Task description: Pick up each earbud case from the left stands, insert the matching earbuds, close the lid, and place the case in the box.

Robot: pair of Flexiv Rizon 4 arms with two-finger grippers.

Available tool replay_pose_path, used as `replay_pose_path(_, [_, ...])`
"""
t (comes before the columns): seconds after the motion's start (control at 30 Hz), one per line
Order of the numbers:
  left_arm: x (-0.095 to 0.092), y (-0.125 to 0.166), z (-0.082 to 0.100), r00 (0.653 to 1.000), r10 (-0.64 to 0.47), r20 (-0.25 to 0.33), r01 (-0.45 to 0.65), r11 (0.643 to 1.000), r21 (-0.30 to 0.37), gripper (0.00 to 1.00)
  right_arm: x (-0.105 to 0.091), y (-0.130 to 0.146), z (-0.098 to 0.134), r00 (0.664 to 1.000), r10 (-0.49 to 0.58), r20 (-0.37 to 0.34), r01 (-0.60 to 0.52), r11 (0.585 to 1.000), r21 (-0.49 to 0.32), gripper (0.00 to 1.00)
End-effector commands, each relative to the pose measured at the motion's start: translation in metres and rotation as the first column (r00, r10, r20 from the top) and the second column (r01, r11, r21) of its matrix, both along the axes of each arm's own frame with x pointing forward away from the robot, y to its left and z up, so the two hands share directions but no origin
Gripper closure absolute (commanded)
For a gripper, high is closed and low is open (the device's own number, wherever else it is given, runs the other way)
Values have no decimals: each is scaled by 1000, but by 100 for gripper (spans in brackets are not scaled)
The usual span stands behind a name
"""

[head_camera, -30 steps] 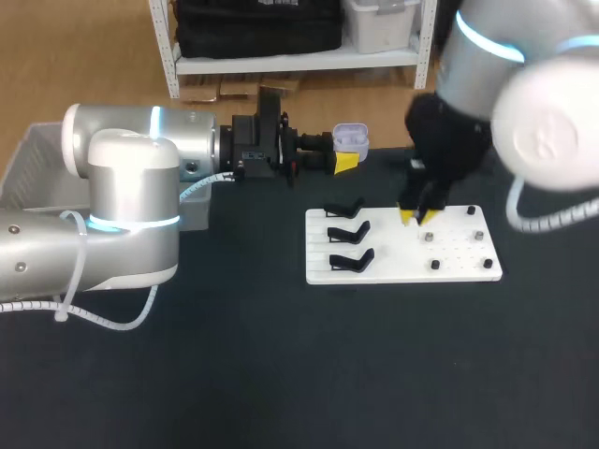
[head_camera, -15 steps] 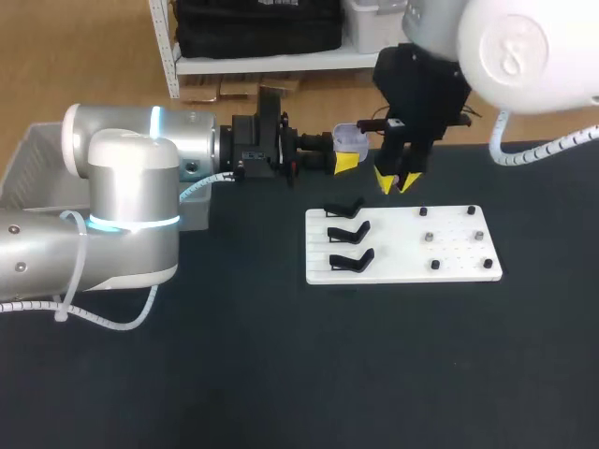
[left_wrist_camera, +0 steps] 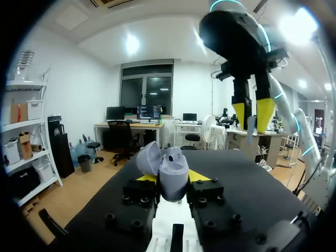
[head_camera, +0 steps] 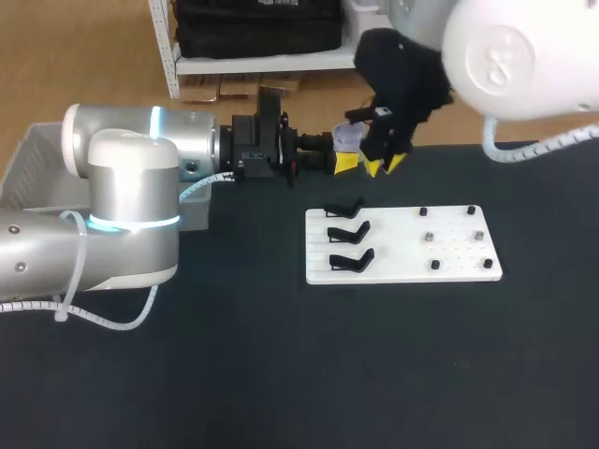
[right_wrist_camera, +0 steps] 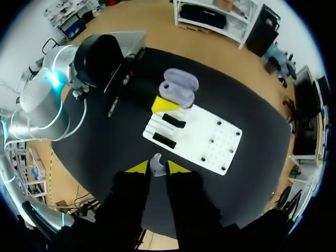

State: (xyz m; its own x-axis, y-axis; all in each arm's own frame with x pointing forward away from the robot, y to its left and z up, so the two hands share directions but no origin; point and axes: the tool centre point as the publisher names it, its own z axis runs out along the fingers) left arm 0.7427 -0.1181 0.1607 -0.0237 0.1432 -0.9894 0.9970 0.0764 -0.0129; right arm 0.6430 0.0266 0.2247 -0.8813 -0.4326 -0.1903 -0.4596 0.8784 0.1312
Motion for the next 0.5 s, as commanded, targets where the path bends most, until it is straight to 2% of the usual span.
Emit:
replay_pose_path(0.03, [-2,0,-2,1000,6,7,-6,1000,-8,100,27,16,2,999,27,-35,-29,999,-36,100])
replay_pose_path(0.2, [-2,0,-2,1000,6,7,-6,1000,-8,100,45,21,5,998,61,-29,-62,997,-39,100])
replay_pose_path(0.27, [-2,0,-2,1000,6,7,-6,1000,-8,100,53,23,6,998,65,0,-65,997,-47,100])
replay_pose_path(0.37, [-2,0,-2,1000,6,7,-6,1000,-8,100,63,27,6,997,79,8,-78,996,-49,100])
replay_pose_path(0.5, [-2,0,-2,1000,6,7,-6,1000,-8,100,72,33,5,995,99,18,-98,993,-62,100])
